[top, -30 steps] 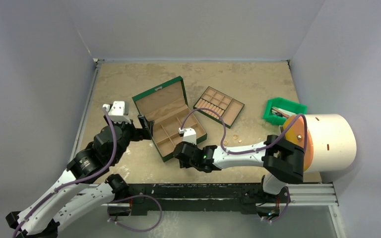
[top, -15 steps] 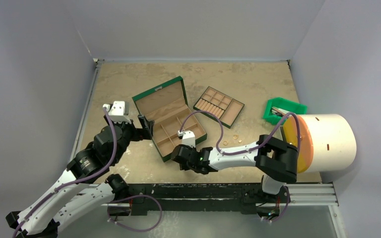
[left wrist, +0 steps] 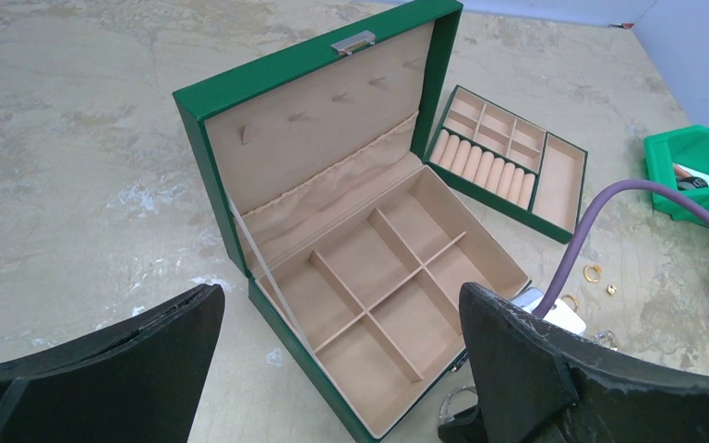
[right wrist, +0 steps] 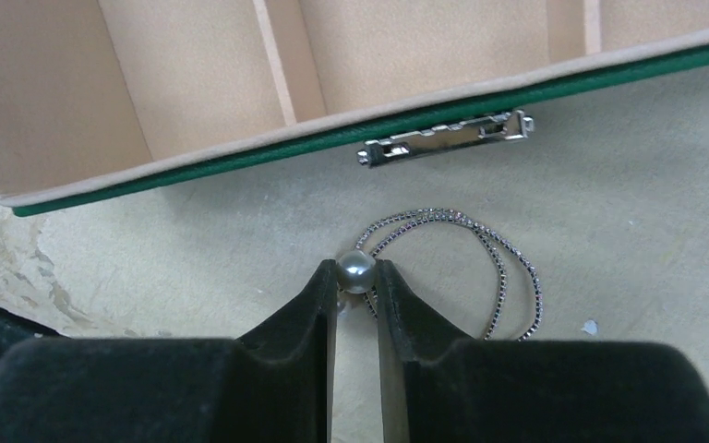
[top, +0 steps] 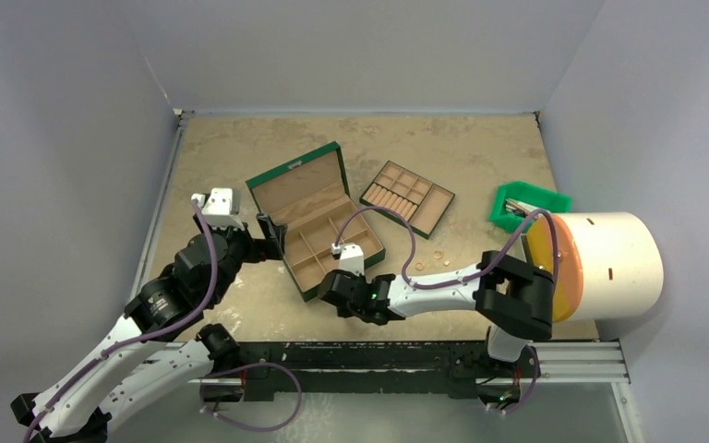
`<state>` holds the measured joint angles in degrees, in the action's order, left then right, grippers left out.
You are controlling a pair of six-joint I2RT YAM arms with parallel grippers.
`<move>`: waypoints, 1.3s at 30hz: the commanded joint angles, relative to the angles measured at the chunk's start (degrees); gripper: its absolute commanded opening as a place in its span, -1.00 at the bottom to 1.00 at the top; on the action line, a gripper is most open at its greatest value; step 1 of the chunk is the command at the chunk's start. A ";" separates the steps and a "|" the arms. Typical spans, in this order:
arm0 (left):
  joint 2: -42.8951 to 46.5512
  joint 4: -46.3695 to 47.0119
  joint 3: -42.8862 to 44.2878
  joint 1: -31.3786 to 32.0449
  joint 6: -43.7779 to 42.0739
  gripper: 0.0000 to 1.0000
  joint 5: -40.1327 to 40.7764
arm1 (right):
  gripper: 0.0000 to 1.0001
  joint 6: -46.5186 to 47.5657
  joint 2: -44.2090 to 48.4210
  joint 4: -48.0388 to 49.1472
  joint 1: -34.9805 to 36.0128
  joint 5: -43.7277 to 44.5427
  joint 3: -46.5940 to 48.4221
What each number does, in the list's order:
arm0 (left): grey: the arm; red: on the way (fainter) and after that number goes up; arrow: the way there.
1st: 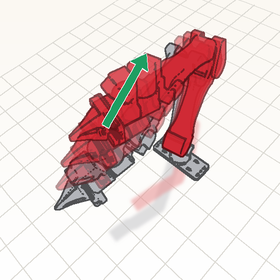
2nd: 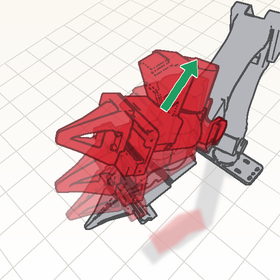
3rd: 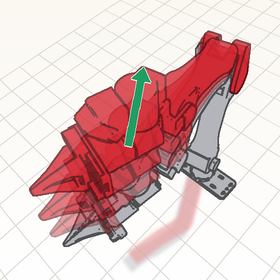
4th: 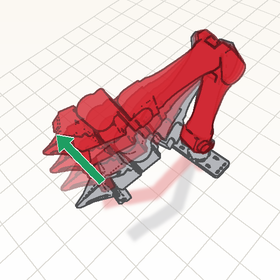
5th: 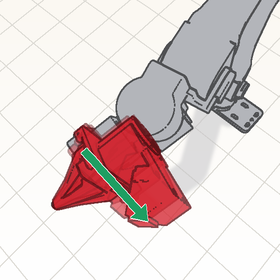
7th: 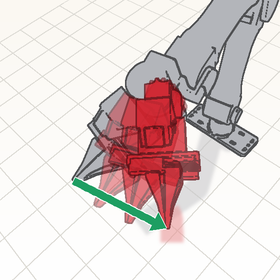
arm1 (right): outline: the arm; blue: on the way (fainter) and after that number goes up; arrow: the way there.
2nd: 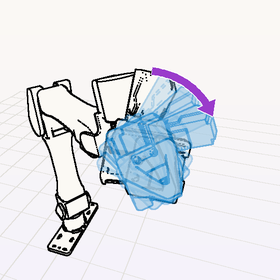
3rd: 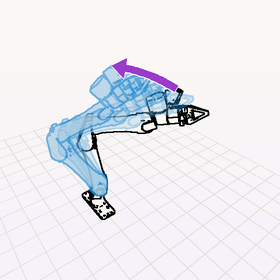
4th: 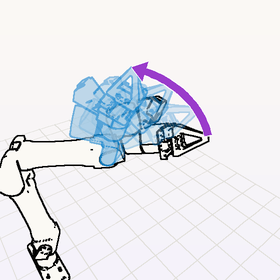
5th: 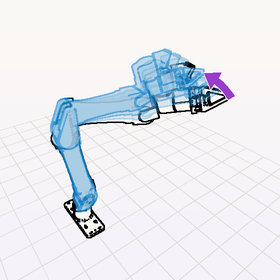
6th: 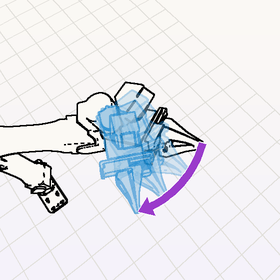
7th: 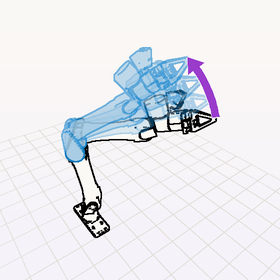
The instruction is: Organize the mixed jewelry
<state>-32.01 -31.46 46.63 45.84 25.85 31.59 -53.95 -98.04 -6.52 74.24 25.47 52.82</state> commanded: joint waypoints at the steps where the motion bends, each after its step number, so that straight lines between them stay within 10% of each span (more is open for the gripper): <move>1: 0.01 1.06 2.41 0.30 -0.80 0.98 0.13 | -1.00 -1.09 3.91 -3.49 0.29 2.64 1.06; 29: -0.03 0.96 2.47 0.16 -0.82 0.98 0.72 | -1.00 9.35 27.85 -17.49 -0.24 16.50 4.48; 39: 0.26 1.04 2.44 0.19 -0.85 0.98 0.66 | -1.00 21.95 23.69 -9.51 -8.37 3.99 9.72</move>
<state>-32.23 -31.48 46.68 45.84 25.85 31.75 -38.06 -72.38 -20.05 69.17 34.61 59.18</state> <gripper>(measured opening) 0.991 0.201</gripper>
